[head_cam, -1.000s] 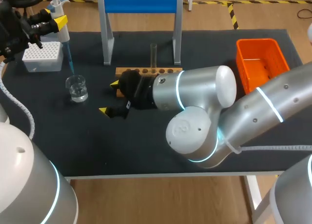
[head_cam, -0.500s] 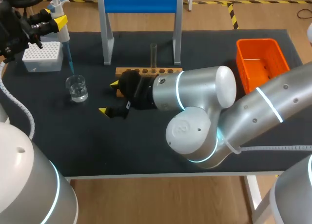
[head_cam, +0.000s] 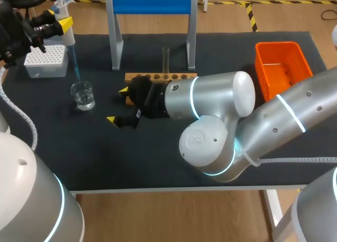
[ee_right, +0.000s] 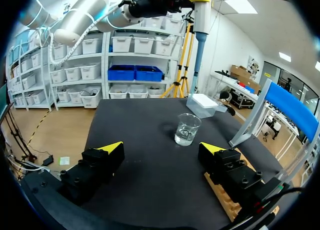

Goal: Invert the test tube, pick up the pipette, mount the tip to pipette, aspirate from beaker and dispense into the tube, eject the tip, return the pipette, and cap with the stopper.

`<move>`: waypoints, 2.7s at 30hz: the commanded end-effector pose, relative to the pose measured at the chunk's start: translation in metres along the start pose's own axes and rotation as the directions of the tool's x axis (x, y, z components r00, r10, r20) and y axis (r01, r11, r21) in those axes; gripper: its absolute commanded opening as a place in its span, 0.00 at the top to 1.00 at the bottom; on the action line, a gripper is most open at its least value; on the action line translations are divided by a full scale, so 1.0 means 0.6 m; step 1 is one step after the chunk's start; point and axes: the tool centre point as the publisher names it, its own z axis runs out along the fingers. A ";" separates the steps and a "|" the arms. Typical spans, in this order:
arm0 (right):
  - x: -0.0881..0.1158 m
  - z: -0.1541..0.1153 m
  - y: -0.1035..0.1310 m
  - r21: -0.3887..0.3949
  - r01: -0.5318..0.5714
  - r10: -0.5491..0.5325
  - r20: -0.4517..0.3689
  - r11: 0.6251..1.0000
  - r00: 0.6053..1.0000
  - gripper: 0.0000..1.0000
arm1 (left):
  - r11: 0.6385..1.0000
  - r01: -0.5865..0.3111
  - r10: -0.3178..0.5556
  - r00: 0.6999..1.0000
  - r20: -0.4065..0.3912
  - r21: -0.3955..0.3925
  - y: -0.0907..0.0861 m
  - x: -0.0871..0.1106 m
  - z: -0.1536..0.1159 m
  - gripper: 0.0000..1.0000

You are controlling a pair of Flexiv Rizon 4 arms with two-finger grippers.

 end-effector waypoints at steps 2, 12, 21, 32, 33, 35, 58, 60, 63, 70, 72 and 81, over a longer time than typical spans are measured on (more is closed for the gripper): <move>0.000 0.001 0.000 0.002 0.000 0.000 0.001 1.000 1.000 0.00 | 1.000 0.007 -0.007 1.000 0.002 -0.010 0.017 0.002 0.007 1.00; 0.000 0.001 0.000 0.002 0.000 0.000 0.001 1.000 1.000 0.00 | 0.999 0.032 -0.032 0.999 0.011 -0.022 0.046 -0.005 0.008 1.00; 0.000 0.001 0.000 0.002 0.000 0.000 0.001 1.000 1.000 0.00 | 0.998 0.051 -0.051 0.998 0.026 -0.030 0.072 -0.016 0.013 1.00; 0.000 0.001 0.000 0.002 0.000 0.000 0.001 1.000 1.000 0.00 | 0.998 0.064 -0.063 0.997 0.038 -0.017 0.092 -0.031 0.017 1.00; 0.000 0.001 0.000 0.002 0.000 0.000 0.001 1.000 1.000 0.00 | 0.998 0.065 -0.064 0.997 0.040 -0.017 0.095 -0.032 0.016 1.00; 0.000 0.001 0.000 0.002 0.000 0.000 0.001 1.000 1.000 0.00 | 0.998 0.067 -0.066 0.997 0.044 -0.017 0.099 -0.035 0.016 1.00; 0.000 0.001 0.000 0.002 0.000 0.000 0.001 1.000 1.000 0.00 | 0.997 0.073 -0.072 0.995 0.074 -0.009 0.145 -0.046 0.022 1.00; 0.000 0.001 0.000 0.002 0.000 0.000 0.001 1.000 1.000 0.00 | 0.997 0.073 -0.073 0.994 0.078 -0.007 0.148 -0.048 0.022 1.00; 0.000 0.001 0.000 0.002 0.000 0.000 0.001 1.000 1.000 0.00 | 0.997 0.073 -0.073 0.994 0.083 -0.001 0.151 -0.051 0.023 1.00; 0.000 0.001 0.000 0.002 0.000 0.000 0.001 1.000 1.000 0.00 | 0.997 0.077 -0.078 0.993 0.087 0.009 0.160 -0.053 0.025 1.00; 0.000 0.001 0.000 0.002 0.000 0.000 0.001 1.000 1.000 0.00 | 0.997 0.079 -0.080 0.993 0.088 0.008 0.163 -0.053 0.024 1.00; 0.000 0.001 0.000 0.002 0.000 0.000 0.001 1.000 1.000 0.00 | 0.996 0.088 -0.088 0.991 0.098 0.007 0.175 -0.056 0.021 1.00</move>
